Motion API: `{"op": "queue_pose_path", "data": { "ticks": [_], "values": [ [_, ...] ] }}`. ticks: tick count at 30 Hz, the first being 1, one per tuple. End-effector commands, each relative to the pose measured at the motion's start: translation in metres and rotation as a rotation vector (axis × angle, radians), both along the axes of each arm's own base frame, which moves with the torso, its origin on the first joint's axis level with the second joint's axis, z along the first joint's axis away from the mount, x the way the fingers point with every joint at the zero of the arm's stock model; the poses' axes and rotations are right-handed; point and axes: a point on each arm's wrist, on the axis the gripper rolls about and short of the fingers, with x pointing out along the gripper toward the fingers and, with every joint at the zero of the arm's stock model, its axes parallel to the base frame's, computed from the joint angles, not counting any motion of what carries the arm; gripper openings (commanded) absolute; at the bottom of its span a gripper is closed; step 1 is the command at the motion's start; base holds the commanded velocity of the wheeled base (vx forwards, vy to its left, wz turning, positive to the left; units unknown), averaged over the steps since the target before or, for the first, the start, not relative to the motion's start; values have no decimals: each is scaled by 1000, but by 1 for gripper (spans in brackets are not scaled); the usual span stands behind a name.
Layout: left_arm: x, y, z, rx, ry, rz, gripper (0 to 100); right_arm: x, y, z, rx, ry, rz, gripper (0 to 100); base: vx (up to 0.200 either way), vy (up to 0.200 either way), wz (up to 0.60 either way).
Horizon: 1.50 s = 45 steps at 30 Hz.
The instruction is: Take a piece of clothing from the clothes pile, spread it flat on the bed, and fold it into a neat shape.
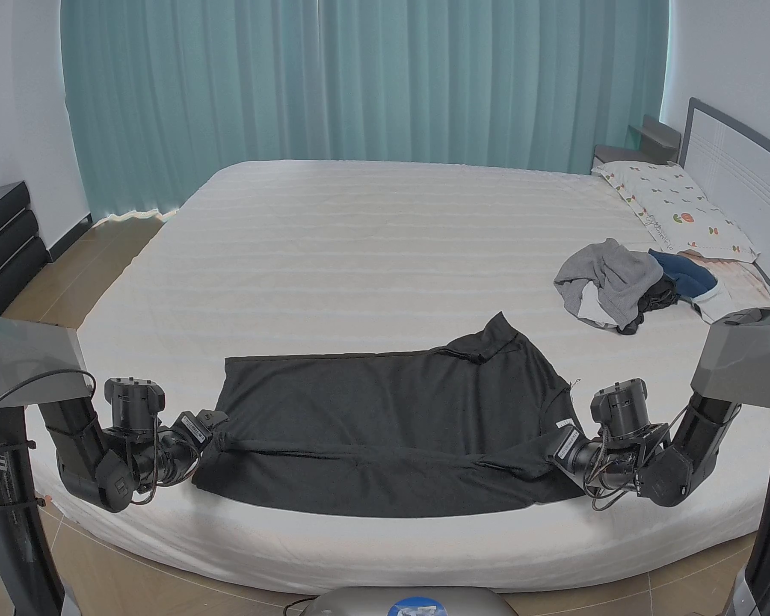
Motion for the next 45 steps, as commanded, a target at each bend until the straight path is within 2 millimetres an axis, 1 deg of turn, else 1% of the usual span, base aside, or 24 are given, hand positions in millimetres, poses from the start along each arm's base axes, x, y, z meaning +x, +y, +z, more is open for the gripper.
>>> {"op": "queue_pose_path", "data": {
  "ticks": [1,4,15,16,17,21,24,26,27,31,33,37,38,43,45],
  "values": [
    [-1,-1,0,3,0,-3,100,-5,-1,6,5,-6,5,0,0,0,0],
    [-1,-1,0,4,0,-2,100,-15,0,4,2,12,19,0,0,0,0],
    [-1,-1,0,4,2,-2,100,-21,1,8,-2,13,31,0,0,0,0],
    [-1,-1,-1,4,3,-2,100,-21,1,7,-2,14,31,100,0,0,0],
    [-1,-1,-1,4,3,-2,100,-21,1,7,-2,14,31,100,0,0,0],
    [-1,-2,-1,4,3,-4,100,-35,2,1,-26,61,60,100,0,0,0],
    [-1,-1,-1,4,3,-2,100,-38,0,2,-30,63,54,100,0,0,0],
    [0,-1,-1,4,3,-2,100,-35,-7,9,-25,36,32,100,0,0,0],
    [3,-2,-1,3,-4,-3,100,-33,-16,19,-15,3,8,100,0,0,0],
    [8,-2,1,3,-20,-2,100,-30,-30,38,-13,-62,-11,100,0,0,0],
    [13,-2,2,7,-33,-6,100,-28,-39,44,-25,-90,-6,100,0,0,0],
    [16,-2,-3,36,-31,-28,100,-18,-55,45,-30,-111,-8,100,0,0,0],
    [18,-4,-6,53,-29,-44,100,-12,-59,44,-12,-110,-3,100,0,0,0],
    [21,-12,-9,59,-25,-71,100,6,-64,35,24,-104,17,100,0,0,0],
    [21,-17,-10,59,-9,-87,100,18,-63,27,10,-101,34,100,0,0,0]
  ]
}}
